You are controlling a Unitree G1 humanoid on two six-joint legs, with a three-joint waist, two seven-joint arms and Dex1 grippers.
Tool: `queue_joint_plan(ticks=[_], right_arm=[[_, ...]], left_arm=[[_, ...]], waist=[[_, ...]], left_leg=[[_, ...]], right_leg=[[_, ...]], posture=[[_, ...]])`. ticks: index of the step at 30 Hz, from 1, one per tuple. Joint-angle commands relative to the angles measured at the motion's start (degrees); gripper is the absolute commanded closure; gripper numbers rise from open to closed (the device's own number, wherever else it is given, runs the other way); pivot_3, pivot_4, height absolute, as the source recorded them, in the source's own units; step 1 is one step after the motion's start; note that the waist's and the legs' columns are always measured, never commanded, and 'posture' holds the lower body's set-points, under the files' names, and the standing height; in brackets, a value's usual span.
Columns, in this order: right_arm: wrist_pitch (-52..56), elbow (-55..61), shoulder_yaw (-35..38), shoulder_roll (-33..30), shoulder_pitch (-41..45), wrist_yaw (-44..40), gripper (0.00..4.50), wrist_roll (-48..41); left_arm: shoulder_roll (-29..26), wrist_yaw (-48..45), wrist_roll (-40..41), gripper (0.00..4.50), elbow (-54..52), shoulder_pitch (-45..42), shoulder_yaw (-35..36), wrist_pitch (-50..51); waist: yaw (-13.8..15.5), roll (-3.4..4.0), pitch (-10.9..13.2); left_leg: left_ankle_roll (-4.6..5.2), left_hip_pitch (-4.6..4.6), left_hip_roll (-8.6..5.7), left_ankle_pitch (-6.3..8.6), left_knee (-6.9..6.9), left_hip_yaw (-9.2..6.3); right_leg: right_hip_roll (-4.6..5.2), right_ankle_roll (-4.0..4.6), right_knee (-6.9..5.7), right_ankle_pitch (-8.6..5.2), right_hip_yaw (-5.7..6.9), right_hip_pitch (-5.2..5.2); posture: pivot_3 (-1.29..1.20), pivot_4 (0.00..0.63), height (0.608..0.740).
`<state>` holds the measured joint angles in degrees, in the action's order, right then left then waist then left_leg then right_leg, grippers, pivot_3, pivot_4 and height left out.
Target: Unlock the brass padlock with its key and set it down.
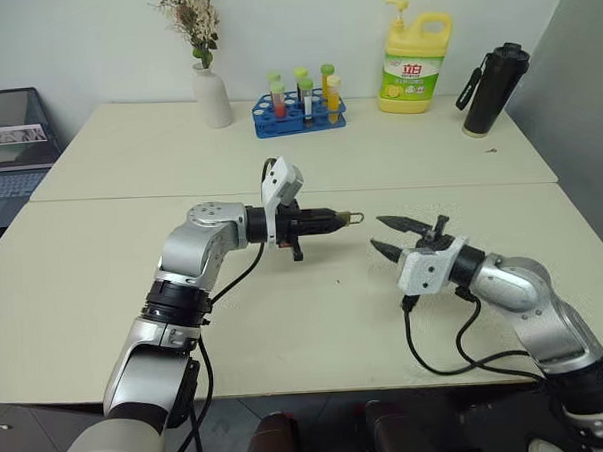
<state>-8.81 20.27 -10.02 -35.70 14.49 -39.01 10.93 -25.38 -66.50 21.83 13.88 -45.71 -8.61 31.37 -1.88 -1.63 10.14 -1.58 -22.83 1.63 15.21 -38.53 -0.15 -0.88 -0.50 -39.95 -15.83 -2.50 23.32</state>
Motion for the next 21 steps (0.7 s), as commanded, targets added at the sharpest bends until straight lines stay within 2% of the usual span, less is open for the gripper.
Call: queue_joint_plan(ticks=[1,3,9,21], right_arm=[[5.1,3.9,1.7,1.0,2.1,-2.3,3.77,-6.5],[7.2,3.9,1.5,1.4,3.2,-2.6,4.47,-7.6],[11.4,3.4,1.9,1.9,5.9,-3.3,4.50,-10.4],[9.0,-1.9,0.6,1.3,10.5,-4.9,4.50,-9.6]], left_arm=[[-0.6,-2.5,0.9,4.34,-1.6,-1.7,0.7,-1.6],[-0.9,-3.6,1.1,4.34,-2.3,-1.8,0.7,-1.8],[-2.7,-6.8,0.6,4.34,-4.5,-0.9,-0.1,-2.9],[-3.6,-8.4,1.3,4.34,-7.4,0.2,0.1,-1.8]], waist=[[0.1,0.00,0.0],[0.1,0.00,0.0],[0.2,0.00,0.0],[0.2,0.00,0.0]], left_leg=[[0.00,0.01,0.00,0.00,-0.01,0.00],[0.00,0.00,0.00,0.00,-0.10,-0.04],[0.01,-0.05,-0.01,0.01,-0.18,-0.05],[0.02,-0.06,-0.01,0.01,-0.18,-0.04]], right_leg=[[0.00,0.00,0.00,0.00,0.01,0.00],[0.00,0.00,-0.01,0.00,0.04,-0.02],[0.00,-0.01,-0.01,-0.01,0.04,-0.03],[0.00,-0.01,0.00,-0.01,0.04,-0.03]], posture=[[0.00,0.150,0.740],[0.00,0.150,0.740],[0.00,0.150,0.740],[0.00,0.150,0.740]])
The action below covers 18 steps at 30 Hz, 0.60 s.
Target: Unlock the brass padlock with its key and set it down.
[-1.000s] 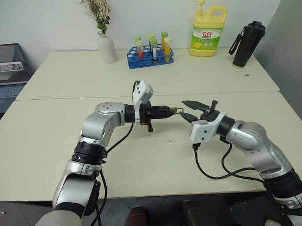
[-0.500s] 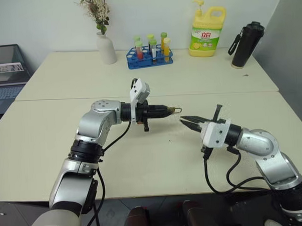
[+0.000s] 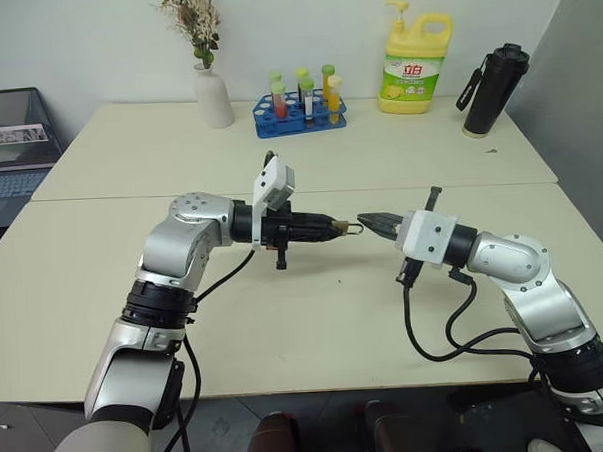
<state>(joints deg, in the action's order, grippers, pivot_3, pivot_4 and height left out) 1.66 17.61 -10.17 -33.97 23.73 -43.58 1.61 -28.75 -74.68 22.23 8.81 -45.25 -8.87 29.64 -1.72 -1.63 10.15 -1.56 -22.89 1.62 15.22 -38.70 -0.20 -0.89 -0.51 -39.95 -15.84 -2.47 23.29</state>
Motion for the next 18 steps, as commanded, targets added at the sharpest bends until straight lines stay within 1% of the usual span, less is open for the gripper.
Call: queue_joint_plan(ticks=[1,10,18], right_arm=[[-1.6,0.7,0.8,-0.4,1.4,-0.4,4.50,-0.2],[-7.6,2.3,2.2,-2.5,-0.4,-0.7,4.50,-0.8],[-9.7,1.1,-0.4,-1.8,-0.9,-1.8,4.50,0.2]], left_arm=[[-0.3,-0.1,0.9,4.34,-2.4,-0.2,0.4,0.0],[-0.8,0.6,0.2,4.34,-1.1,-0.1,0.4,0.2],[-0.8,0.4,1.0,4.34,-2.0,-0.1,0.6,1.1]], waist=[[0.0,0.00,0.0],[0.0,0.00,0.0],[0.0,0.00,0.0]], left_leg=[[0.00,0.00,0.00,0.00,0.00,0.00],[0.00,-0.01,0.00,0.00,0.00,0.00],[0.00,0.00,0.01,0.00,0.00,0.00]], right_leg=[[0.00,0.00,0.00,0.00,-0.01,0.00],[0.00,-0.01,0.00,0.00,0.00,0.00],[0.00,-0.01,0.00,0.00,0.00,0.00]], posture=[[0.00,0.150,0.740],[0.00,0.150,0.740],[0.00,0.150,0.740]])
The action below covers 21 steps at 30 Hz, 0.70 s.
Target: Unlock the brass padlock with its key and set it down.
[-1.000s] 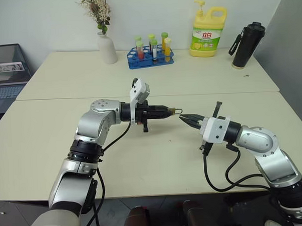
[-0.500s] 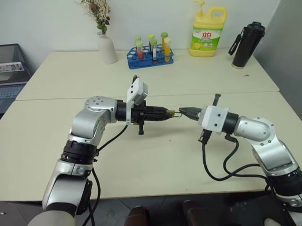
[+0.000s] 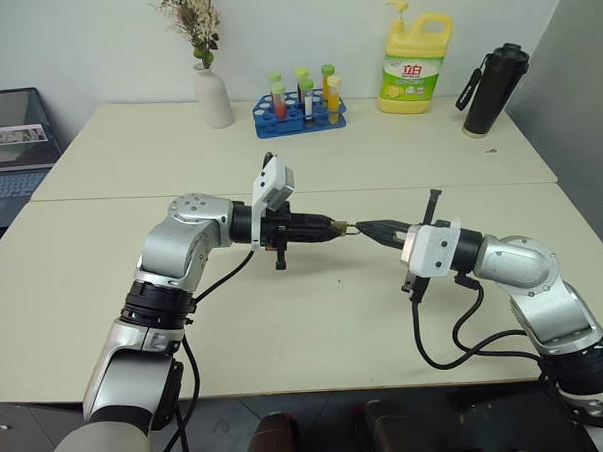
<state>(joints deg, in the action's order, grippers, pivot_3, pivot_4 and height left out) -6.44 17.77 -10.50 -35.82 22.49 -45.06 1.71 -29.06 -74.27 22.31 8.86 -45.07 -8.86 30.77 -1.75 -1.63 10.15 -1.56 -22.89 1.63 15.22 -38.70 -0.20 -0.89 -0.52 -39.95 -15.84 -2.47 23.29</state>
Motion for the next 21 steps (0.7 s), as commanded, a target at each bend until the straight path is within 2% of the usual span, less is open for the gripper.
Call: queue_joint_plan(ticks=[1,21], right_arm=[[-1.8,0.7,-0.1,0.1,0.3,-0.3,4.50,0.1],[-5.7,-5.0,-0.1,-0.7,2.0,-2.1,4.50,0.6]], left_arm=[[-0.5,0.0,1.0,4.34,-2.1,-0.2,0.6,0.1],[-1.4,-1.9,3.4,4.34,-5.9,1.3,0.7,0.7]], waist=[[0.0,0.00,0.0],[0.0,0.00,0.0]], left_leg=[[0.00,0.00,0.00,0.00,0.00,0.00],[0.00,0.00,0.00,0.00,0.00,0.01]], right_leg=[[0.00,0.00,0.00,0.00,0.01,0.00],[0.00,0.00,0.01,0.00,-0.01,0.00]], posture=[[0.00,0.150,0.740],[0.00,0.150,0.740]])
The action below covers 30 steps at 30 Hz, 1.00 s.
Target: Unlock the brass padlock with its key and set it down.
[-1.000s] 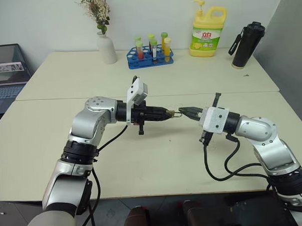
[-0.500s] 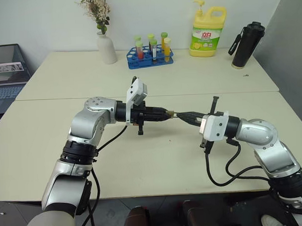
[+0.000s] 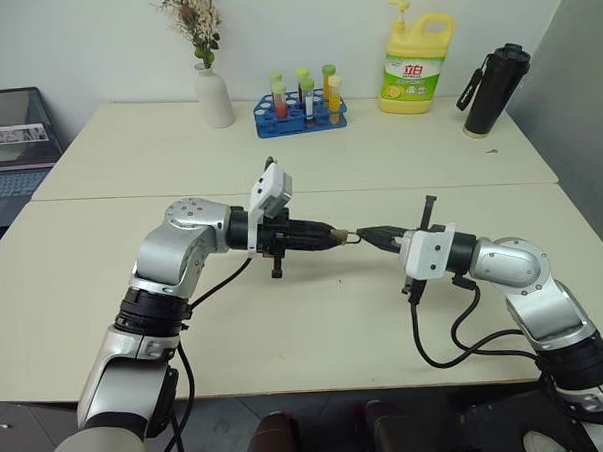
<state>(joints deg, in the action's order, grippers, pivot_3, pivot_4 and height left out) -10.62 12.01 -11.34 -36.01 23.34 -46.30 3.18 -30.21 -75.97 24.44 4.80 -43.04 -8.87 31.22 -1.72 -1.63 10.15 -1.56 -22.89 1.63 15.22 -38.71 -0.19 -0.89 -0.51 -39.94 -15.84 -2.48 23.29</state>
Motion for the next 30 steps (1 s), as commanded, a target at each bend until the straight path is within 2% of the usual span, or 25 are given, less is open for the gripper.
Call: queue_joint_plan(ticks=[1,30], right_arm=[[-1.7,0.8,0.6,-0.4,1.2,-1.0,4.50,-1.0],[1.1,2.9,0.2,-0.2,-0.2,-6.1,4.50,-5.2]], left_arm=[[-0.3,-0.3,1.4,4.34,-1.9,-0.6,0.7,0.3],[-1.6,-2.0,4.7,4.34,-3.6,-0.7,1.1,5.8]], waist=[[0.0,0.00,0.0],[0.0,0.00,0.0]], left_leg=[[0.00,0.00,0.00,0.00,0.00,0.00],[0.00,0.00,0.01,0.00,0.00,-0.02]], right_leg=[[0.00,0.00,0.00,0.00,0.01,0.00],[0.00,0.00,0.00,0.00,0.01,0.00]], posture=[[0.00,0.150,0.740],[0.00,0.150,0.740]])
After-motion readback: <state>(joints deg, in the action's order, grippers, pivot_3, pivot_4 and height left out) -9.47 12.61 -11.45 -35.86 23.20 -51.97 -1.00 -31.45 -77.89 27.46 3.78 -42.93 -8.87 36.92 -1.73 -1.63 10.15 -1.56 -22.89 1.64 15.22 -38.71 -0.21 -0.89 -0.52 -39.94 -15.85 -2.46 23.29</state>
